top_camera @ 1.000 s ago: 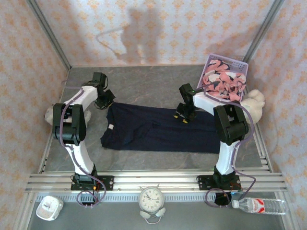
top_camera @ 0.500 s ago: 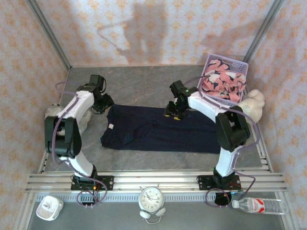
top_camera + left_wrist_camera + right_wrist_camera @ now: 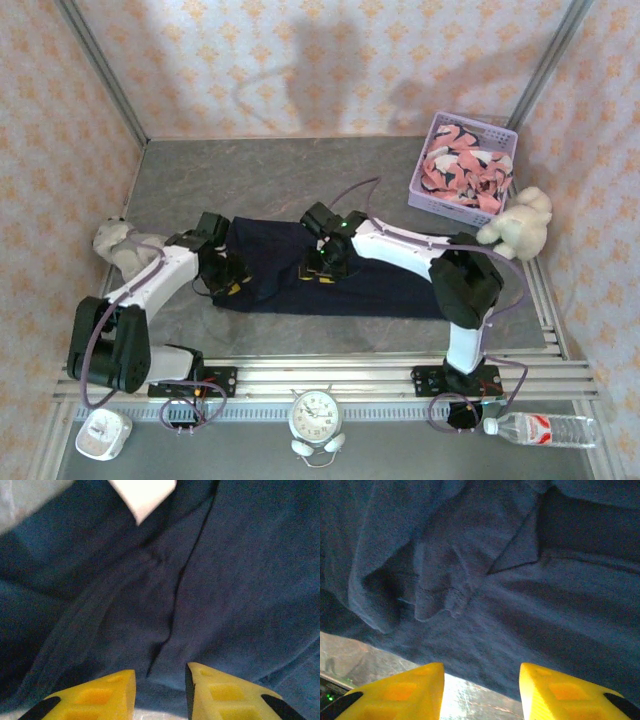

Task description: Fold and stack the mixed laundry pile

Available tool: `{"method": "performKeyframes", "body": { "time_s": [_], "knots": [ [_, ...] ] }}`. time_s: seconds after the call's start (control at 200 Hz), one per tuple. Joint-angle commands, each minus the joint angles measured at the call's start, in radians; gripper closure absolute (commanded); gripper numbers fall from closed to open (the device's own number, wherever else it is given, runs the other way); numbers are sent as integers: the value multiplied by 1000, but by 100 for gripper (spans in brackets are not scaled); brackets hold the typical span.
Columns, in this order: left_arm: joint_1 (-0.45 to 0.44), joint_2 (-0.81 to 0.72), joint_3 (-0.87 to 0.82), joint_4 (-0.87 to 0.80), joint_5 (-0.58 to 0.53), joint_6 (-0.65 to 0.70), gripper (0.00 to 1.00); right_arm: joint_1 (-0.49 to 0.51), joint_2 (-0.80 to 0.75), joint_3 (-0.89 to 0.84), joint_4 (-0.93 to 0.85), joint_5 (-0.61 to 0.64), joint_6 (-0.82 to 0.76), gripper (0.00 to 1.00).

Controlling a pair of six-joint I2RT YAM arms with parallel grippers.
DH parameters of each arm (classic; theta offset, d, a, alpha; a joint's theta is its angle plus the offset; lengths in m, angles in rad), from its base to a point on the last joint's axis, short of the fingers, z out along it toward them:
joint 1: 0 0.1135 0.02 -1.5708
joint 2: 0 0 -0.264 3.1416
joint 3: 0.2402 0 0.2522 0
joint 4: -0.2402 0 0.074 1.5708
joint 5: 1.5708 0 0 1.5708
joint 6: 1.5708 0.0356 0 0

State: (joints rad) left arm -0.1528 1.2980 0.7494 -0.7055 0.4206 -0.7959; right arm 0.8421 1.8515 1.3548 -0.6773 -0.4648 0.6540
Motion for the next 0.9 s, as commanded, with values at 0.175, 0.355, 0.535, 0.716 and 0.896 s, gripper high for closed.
{"method": "performKeyframes", "body": {
  "time_s": [0.175,0.355,0.535,0.716,0.896],
  "knots": [
    [-6,-133,-147,129,55,-53,67,94,94,16,117,61,186,64],
    [-9,-74,-134,183,56,-38,67,95,111,6,168,87,232,68],
    [-14,9,-99,175,27,17,67,95,145,22,172,128,248,68],
    [-14,74,-101,149,-26,51,69,95,182,57,139,177,254,71],
    [-14,107,-94,142,-58,64,72,95,162,100,66,241,233,78]
  ]
}}
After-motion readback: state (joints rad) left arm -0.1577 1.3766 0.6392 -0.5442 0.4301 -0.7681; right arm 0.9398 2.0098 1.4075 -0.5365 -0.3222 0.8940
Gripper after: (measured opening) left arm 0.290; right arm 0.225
